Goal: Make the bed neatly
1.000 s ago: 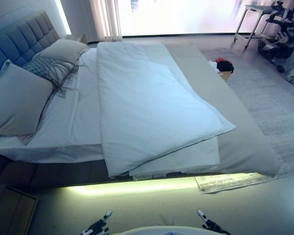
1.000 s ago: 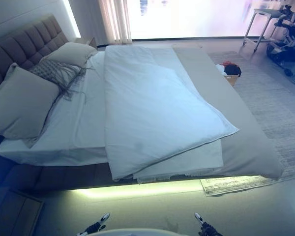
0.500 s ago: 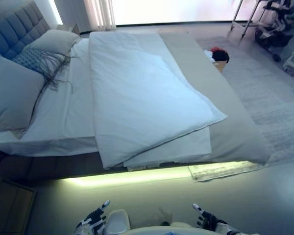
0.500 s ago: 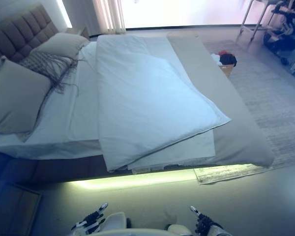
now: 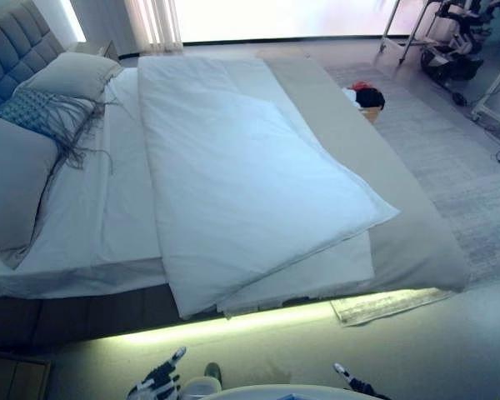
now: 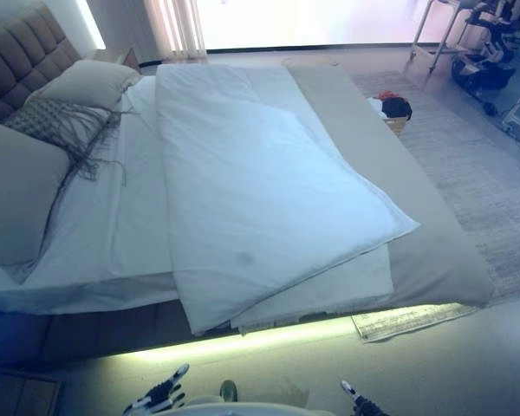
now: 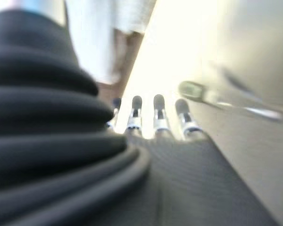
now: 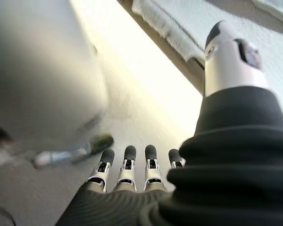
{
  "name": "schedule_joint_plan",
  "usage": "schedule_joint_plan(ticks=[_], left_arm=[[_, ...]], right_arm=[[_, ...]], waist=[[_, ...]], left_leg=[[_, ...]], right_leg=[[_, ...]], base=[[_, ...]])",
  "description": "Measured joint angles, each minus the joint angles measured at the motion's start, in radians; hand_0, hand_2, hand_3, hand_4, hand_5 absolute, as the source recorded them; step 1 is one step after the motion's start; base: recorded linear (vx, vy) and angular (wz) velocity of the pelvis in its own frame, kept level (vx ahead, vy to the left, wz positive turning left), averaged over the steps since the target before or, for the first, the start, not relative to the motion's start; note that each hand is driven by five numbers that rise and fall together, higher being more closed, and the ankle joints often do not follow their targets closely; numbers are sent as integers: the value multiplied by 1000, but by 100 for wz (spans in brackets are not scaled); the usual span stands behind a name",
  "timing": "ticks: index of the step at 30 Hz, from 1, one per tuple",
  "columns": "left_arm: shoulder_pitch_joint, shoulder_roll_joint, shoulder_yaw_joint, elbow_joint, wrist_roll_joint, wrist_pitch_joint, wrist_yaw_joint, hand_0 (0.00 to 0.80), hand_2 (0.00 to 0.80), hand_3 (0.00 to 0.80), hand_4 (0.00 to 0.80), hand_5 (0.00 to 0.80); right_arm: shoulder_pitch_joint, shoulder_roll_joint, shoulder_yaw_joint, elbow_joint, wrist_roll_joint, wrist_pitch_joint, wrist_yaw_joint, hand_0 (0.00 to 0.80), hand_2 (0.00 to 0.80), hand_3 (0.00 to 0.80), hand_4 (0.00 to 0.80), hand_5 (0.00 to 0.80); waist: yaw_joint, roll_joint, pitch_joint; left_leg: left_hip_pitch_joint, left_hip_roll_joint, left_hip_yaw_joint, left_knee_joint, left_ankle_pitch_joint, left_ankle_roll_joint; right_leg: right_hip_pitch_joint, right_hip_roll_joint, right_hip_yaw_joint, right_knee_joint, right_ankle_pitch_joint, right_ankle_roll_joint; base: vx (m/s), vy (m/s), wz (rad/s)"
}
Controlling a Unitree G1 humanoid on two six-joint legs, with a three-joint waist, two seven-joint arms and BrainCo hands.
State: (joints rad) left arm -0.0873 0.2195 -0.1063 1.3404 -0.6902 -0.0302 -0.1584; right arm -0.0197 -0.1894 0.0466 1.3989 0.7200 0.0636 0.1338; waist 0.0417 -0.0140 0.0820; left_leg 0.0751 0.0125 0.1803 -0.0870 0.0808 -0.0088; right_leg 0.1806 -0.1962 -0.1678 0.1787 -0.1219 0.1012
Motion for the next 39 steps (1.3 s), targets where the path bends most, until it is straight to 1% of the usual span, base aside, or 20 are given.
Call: schedule_joint_plan(ticks=[4, 6, 8, 11, 14, 16, 18, 20, 21, 22, 24, 25, 27, 28, 29, 30, 32, 34, 36, 39], left_arm=[[-5, 13, -21, 0, 0, 4, 3, 0, 0, 0, 0, 0], [6, 22, -27, 9, 0, 9, 6, 0, 0, 0, 0, 0], [10, 20, -29, 24, 0, 17, 9, 0, 0, 0, 0, 0], [13, 11, -27, 36, -1, 21, 9, 0, 0, 0, 0, 0], [56, 11, -4, 34, 0, 19, 8, 0, 0, 0, 0, 0], [80, -13, 10, 29, 0, 14, 7, 0, 0, 0, 0, 0], [86, -28, 11, 28, 0, 16, 7, 0, 0, 0, 0, 0], [88, -34, 23, 31, 1, 15, 8, 0, 0, 0, 0, 0], [90, -34, 25, 34, 1, 13, 7, 0, 0, 0, 0, 0], [85, -31, 30, 41, 1, 7, 5, 0, 0, 0, 0, 0], [88, -16, 49, 32, 1, -7, -3, 0, 0, 0, 0, 0], [87, -15, 47, 29, 3, -9, -5, 0, 0, 0, 0, 0], [82, -23, 29, 20, 10, -9, -10, 0, 0, 0, 0, 0], [78, -30, 23, 20, 11, -9, -9, 0, 0, 0, 0, 0], [78, -44, 20, 19, 13, -13, -10, 0, 0, 0, 0, 0], [79, -33, 18, 14, 23, -19, -9, 0, 0, 0, 0, 0], [85, -19, 10, 12, 51, -18, -10, 0, 0, 0, 0, 0], [80, -17, 10, 10, 51, -14, -10, 0, 0, 0, 0, 0], [87, -17, 10, 10, 52, -13, -9, 0, 0, 0, 0, 0], [93, 0, 11, 10, 73, -8, -9, 0, 0, 0, 0, 0]], right_arm=[[-17, -23, 7, -5, 12, -18, 3, 0, 0, 0, 0, 0], [-30, -22, 10, -19, 39, -19, 8, 0, 0, 0, 0, 0], [-34, -23, 10, -19, 60, -19, 11, 0, 0, 0, 0, 0], [-37, -23, 9, -17, 60, -17, 9, 0, 0, 0, 0, 0], [-15, -16, 8, -3, 58, -13, 0, 0, 0, 0, 0, 0], [-1, -26, 4, 2, 57, -18, -2, 0, 0, 0, 0, 0], [-14, -35, 5, -12, 58, -29, 3, 0, 0, 0, 0, 0], [-22, -48, 5, -53, 60, -39, 14, 0, 0, 0, 0, 0], [-27, -54, 3, -69, 60, -42, 20, 0, 0, 0, 0, 0], [-37, -55, 2, -74, 61, -42, 27, 0, 0, 0, 0, 0], [-37, -51, 11, -77, 65, -44, 41, 0, 0, 0, 0, 0], [-37, -57, 16, -83, 80, -51, 45, 0, 0, 0, 0, 0], [-37, -75, 32, -89, 110, -59, 61, 0, 0, 0, 0, 0], [-39, -83, 34, -90, 125, -59, 71, 0, 0, 0, 0, 0], [-36, -97, 32, -86, 140, -58, 79, 0, 0, 0, 0, 0], [-34, -79, 26, -84, 158, -52, 80, 0, 0, 0, 0, 0], [-19, -65, 14, -84, 205, -45, 95, 0, 0, 0, 0, 0], [-17, -80, -14, -84, 238, -45, 115, 0, 0, 0, 0, 0], [-17, -93, -17, -86, 267, -46, 138, 0, 0, 0, 0, 0], [-20, -89, -17, -110, 316, -45, 166, 0, 0, 0, 0, 0]], waist=[[-17, 31, -1], [-30, 33, -1], [-35, 40, 4], [-81, 35, 13], [-108, -3, 12], [-105, 22, 6], [-94, 44, 7], [-79, 44, 7], [-75, 39, 9], [-71, 23, 19], [-38, -28, 15], [-28, -30, 7], [-31, -7, 8], [-28, 24, 5], [-19, 83, 6], [-25, 67, 10], [-39, 26, -4], [-52, 43, -1], [-50, 61, -10], [-50, 63, -21]], left_leg=[[52, -3, -19, -5, -52, 38], [51, 4, -26, -6, -60, 39], [44, 16, -27, -5, -66, 34], [36, 21, -59, -6, -78, 19], [79, 19, -104, -7, -108, -27], [112, 74, -127, 0, -136, -51], [116, 107, -113, 51, -151, -53], [112, 119, -66, 95, -154, -55], [111, 125, -67, 126, -148, -67], [90, 122, -70, 212, -140, -92], [-19, 119, -72, 398, -146, -107], [-35, 127, -39, 352, -148, -108], [-61, 154, 21, 249, -138, -95], [-83, 176, 44, 229, -149, -69], [-110, 229, 41, 227, -128, -89], [-105, 215, 44, 221, -116, -110], [-47, 169, 40, 114, -106, -102], [-8, 171, 42, 72, -69, -67], [17, 166, 47, 63, -57, -101], [27, 144, 42, 60, -62, -111]], right_leg=[[-145, -36, 2, 324, -22, -6], [-196, -9, 9, 248, -43, -3], [-245, 29, 12, 65, -22, 11], [-347, 40, 24, -168, 132, 52], [-361, 19, 20, -169, 195, 39], [-344, 66, 2, -108, 216, 25], [-325, 101, -9, -104, 213, 4], [-300, 119, -26, -105, 202, -53], [-285, 126, -31, -111, 195, -71], [-248, 120, -29, -137, 193, -76], [-198, 95, -34, -214, 193, -83], [-196, 89, -58, -226, 193, -83], [-207, 92, -112, -217, 193, -82], [-204, 106, -122, -218, 191, -72], [-229, 141, -128, -130, 166, -64], [-269, 111, -108, 24, 101, -87], [-254, 71, -118, 20, 53, -83], [-213, 71, -143, -14, 61, -70], [-181, 65, -147, -22, 56, -43], [-154, 50, -144, -47, 63, -25]], base=[[250, 72, 8], [192, -89, 14], [197, -150, 3], [291, -173, 29], [351, -224, 52], [283, -212, 57], [281, -182, 29], [229, -119, 27], [176, -74, 27], [131, -29, 10], [113, 131, -20], [76, 231, -22], [34, 157, -12], [78, 132, -8], [101, 136, -6], [112, 124, 9], [132, 80, 29], [146, 42, 35], [143, 7, 15], [104, 2, 11]])
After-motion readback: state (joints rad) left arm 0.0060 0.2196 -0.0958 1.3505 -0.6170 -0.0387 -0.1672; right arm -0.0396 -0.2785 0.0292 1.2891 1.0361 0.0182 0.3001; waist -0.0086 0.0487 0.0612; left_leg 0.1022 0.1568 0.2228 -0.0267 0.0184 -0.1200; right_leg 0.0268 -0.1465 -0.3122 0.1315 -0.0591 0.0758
